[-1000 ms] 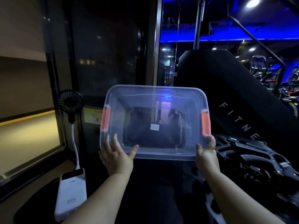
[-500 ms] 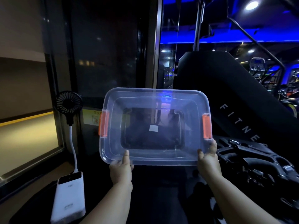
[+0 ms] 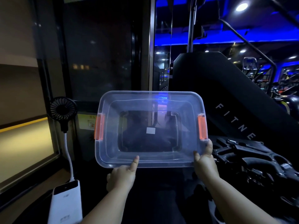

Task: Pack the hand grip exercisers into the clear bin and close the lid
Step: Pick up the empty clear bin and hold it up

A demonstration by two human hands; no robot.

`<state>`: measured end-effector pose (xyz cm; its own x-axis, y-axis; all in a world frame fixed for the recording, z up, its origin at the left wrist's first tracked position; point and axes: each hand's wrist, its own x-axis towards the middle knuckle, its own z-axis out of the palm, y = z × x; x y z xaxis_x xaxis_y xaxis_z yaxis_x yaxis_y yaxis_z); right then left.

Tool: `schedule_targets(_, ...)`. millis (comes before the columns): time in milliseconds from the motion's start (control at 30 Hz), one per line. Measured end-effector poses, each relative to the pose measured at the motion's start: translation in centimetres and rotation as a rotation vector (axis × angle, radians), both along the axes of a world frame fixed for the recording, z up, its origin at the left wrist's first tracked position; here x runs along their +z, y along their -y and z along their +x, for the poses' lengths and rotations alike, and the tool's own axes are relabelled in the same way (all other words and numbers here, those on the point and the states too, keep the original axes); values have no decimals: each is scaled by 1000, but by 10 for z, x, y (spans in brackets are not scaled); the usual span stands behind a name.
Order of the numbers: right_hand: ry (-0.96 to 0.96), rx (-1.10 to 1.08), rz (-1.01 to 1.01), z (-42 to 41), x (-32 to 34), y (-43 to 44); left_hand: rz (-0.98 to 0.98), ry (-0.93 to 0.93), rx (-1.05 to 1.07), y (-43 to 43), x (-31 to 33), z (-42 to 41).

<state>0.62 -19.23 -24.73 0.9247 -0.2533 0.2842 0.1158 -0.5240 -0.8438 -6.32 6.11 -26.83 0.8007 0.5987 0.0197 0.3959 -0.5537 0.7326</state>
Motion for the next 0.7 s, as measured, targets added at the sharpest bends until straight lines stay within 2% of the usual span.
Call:
schedule_targets(133,10,16,4,1,-7,-7,-121,93,10,-2,-4,1)
schedule_targets(367,16,16,6,8,-3,-15,-532,427,198,10,-7,3)
schedule_targets(500,11,4,-4,5,-10,-12,-672,434,265,18,-13,3)
schedule_targets(700,4,32,-25,0,-9,-7,-721,492,272,22,-11,0)
